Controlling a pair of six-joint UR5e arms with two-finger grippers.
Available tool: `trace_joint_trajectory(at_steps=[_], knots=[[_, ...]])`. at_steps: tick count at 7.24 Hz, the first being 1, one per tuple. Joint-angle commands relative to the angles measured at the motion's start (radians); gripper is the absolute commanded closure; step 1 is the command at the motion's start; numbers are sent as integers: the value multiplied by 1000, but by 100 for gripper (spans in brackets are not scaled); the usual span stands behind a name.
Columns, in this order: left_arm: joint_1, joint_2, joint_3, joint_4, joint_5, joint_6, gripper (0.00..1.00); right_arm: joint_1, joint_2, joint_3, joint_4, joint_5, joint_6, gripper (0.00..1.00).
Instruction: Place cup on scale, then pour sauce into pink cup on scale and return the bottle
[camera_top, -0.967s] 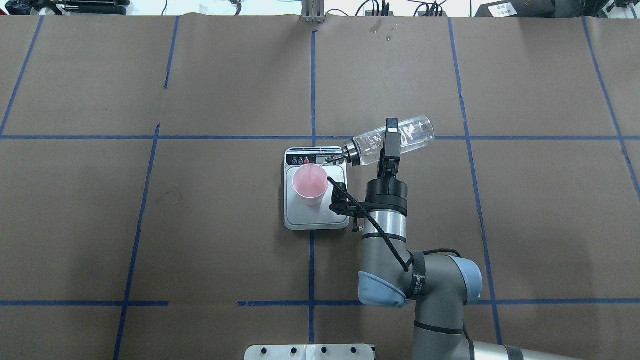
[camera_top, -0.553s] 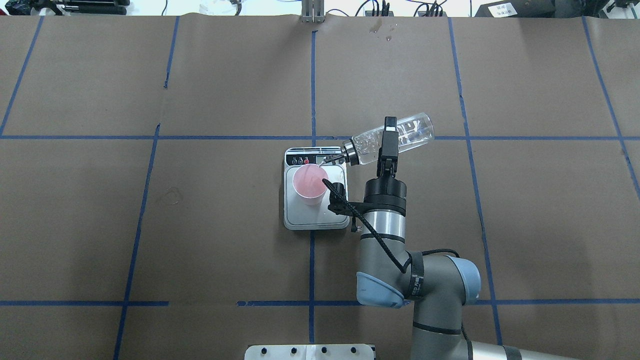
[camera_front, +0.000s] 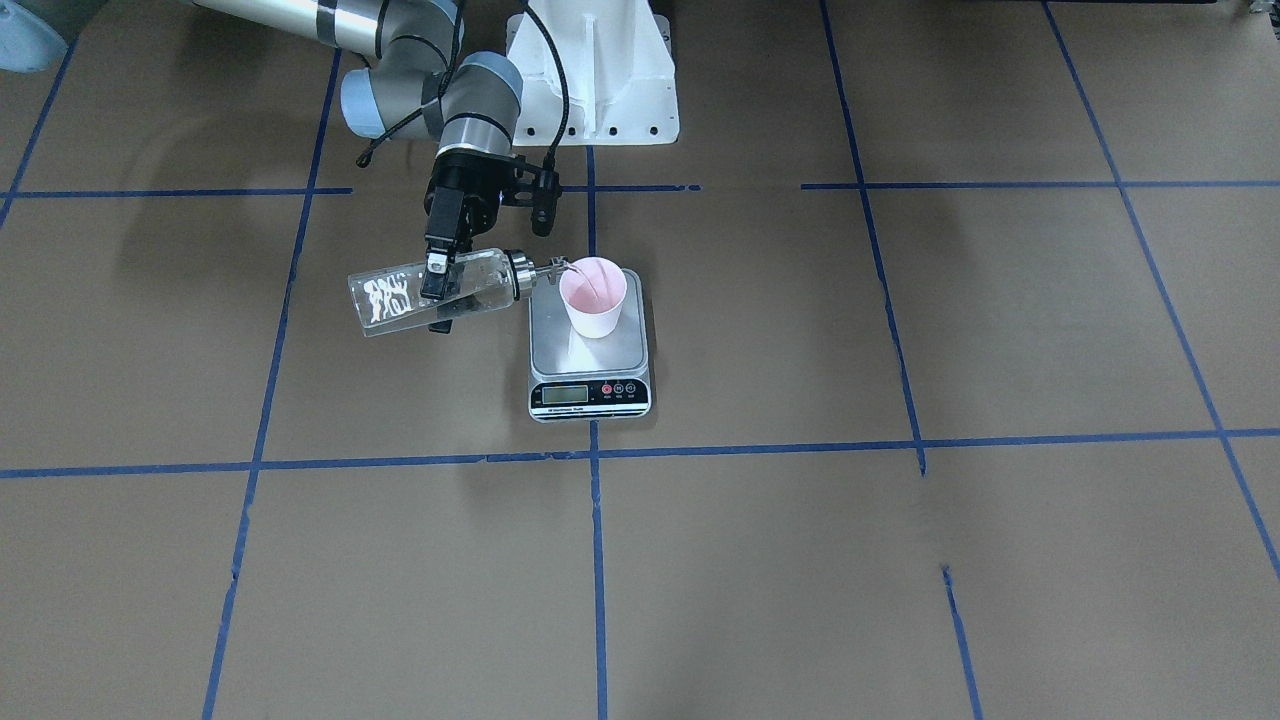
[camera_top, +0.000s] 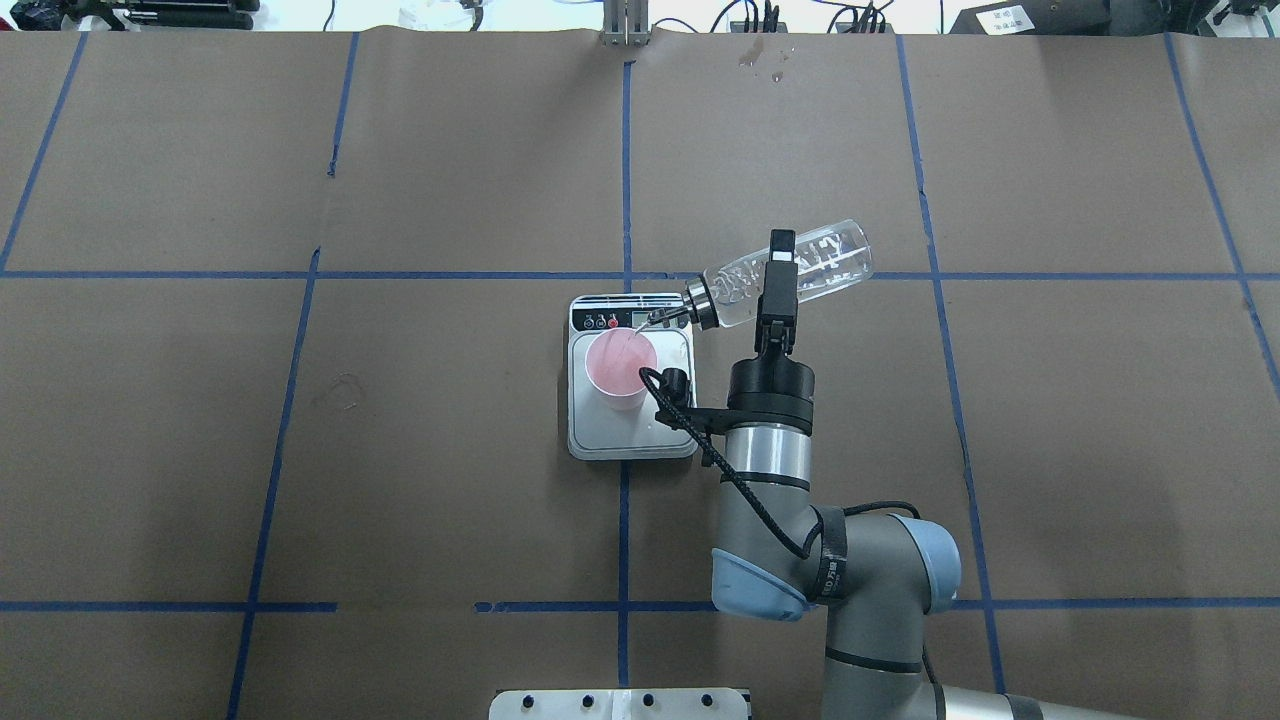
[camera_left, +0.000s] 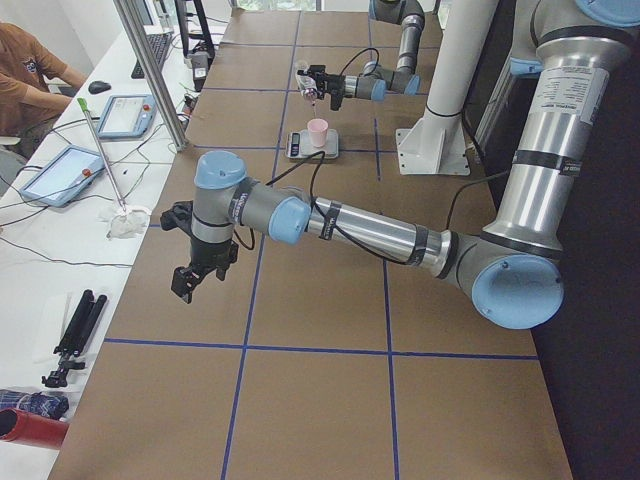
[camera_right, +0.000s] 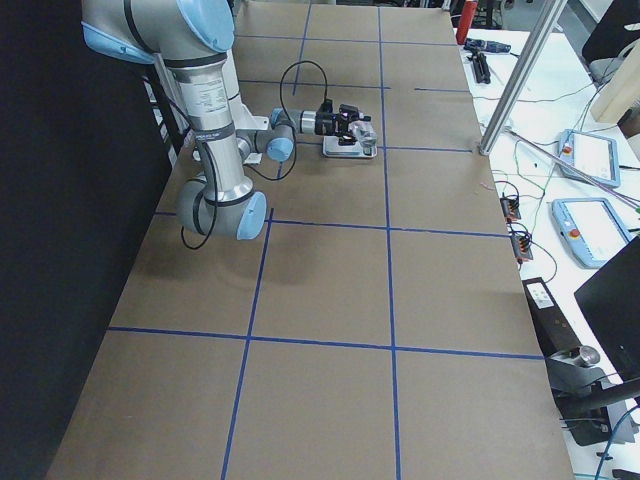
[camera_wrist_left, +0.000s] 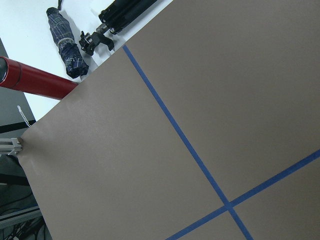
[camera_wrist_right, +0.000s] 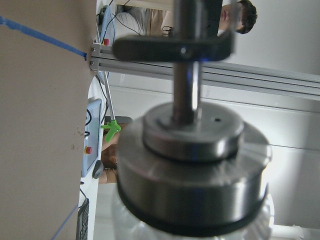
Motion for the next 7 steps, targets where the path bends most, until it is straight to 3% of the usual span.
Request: trace_joint_trajectory(at_steps=[1,7], knots=[[-1,0,0,-1,0,0,0,-3,-4,1,2,-28,-1,100],[-1,0,-2,1,-3,0,0,-11,2,6,11,-25,3,100]])
